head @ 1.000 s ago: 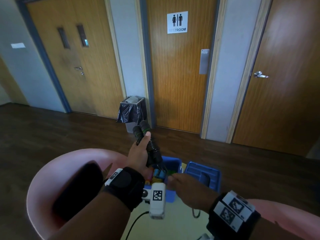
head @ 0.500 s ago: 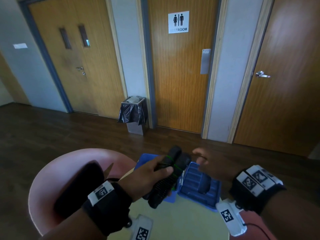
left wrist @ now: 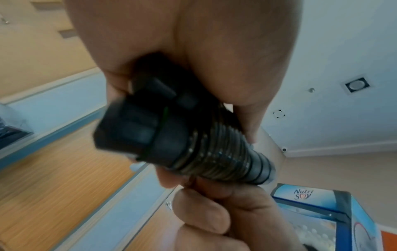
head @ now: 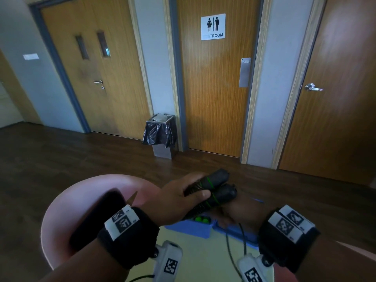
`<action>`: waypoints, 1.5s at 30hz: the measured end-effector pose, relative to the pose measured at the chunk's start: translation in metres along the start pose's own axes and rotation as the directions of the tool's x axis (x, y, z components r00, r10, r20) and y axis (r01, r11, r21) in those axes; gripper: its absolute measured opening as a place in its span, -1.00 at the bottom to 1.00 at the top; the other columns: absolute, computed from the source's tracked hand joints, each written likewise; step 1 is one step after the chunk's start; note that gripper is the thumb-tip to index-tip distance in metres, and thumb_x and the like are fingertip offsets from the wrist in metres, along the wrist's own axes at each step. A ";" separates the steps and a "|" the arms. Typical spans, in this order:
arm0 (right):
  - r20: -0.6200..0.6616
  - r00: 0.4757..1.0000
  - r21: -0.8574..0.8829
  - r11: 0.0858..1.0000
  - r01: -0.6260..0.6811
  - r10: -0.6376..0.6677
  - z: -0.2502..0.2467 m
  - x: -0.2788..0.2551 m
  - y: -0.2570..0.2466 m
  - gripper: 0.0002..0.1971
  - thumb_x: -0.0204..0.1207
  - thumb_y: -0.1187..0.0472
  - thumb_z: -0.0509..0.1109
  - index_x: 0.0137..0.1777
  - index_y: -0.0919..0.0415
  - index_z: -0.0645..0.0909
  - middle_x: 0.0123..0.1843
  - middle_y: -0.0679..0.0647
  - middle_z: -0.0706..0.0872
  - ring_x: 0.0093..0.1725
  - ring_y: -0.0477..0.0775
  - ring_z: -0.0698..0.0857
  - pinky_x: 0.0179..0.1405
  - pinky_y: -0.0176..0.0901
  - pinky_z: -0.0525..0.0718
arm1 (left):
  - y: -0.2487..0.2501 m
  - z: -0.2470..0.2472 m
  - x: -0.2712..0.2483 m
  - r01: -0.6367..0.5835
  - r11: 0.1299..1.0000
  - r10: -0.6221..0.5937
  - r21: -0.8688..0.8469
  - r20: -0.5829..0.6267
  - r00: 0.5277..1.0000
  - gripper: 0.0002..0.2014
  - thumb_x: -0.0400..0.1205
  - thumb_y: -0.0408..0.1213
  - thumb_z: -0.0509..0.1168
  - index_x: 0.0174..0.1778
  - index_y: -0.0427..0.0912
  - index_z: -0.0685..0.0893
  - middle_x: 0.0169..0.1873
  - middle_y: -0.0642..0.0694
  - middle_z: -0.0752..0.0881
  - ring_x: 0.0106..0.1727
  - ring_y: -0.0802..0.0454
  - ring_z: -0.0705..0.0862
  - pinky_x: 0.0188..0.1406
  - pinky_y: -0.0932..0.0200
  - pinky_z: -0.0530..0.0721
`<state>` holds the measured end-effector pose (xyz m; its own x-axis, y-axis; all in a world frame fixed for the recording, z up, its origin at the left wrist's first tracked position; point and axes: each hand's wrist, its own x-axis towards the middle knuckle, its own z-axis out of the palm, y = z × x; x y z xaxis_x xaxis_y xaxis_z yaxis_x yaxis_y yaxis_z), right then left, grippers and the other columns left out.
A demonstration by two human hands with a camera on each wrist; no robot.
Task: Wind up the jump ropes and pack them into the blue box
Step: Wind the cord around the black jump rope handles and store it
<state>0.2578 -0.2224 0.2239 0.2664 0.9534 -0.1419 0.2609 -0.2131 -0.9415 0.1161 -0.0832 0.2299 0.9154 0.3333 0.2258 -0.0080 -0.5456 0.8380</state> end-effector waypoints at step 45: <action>0.022 0.924 -0.892 0.410 0.190 -0.381 -0.045 0.012 0.028 -0.52 0.64 -0.31 -0.17 -0.16 -0.09 0.48 -0.31 -0.15 0.59 -0.31 -0.09 0.58 -0.23 0.04 0.64 | -0.022 -0.009 -0.027 0.066 0.628 -0.238 0.775 0.111 0.965 -0.56 0.56 0.36 0.24 0.13 0.10 0.58 -0.17 0.13 0.66 -0.07 0.10 0.71 -0.13 0.19 0.54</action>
<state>0.3102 -0.2267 0.2101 0.1263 0.9671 0.2210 0.9853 -0.0965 -0.1410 0.0877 -0.0731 0.2097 0.9299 0.3660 -0.0366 0.3671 -0.9170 0.1561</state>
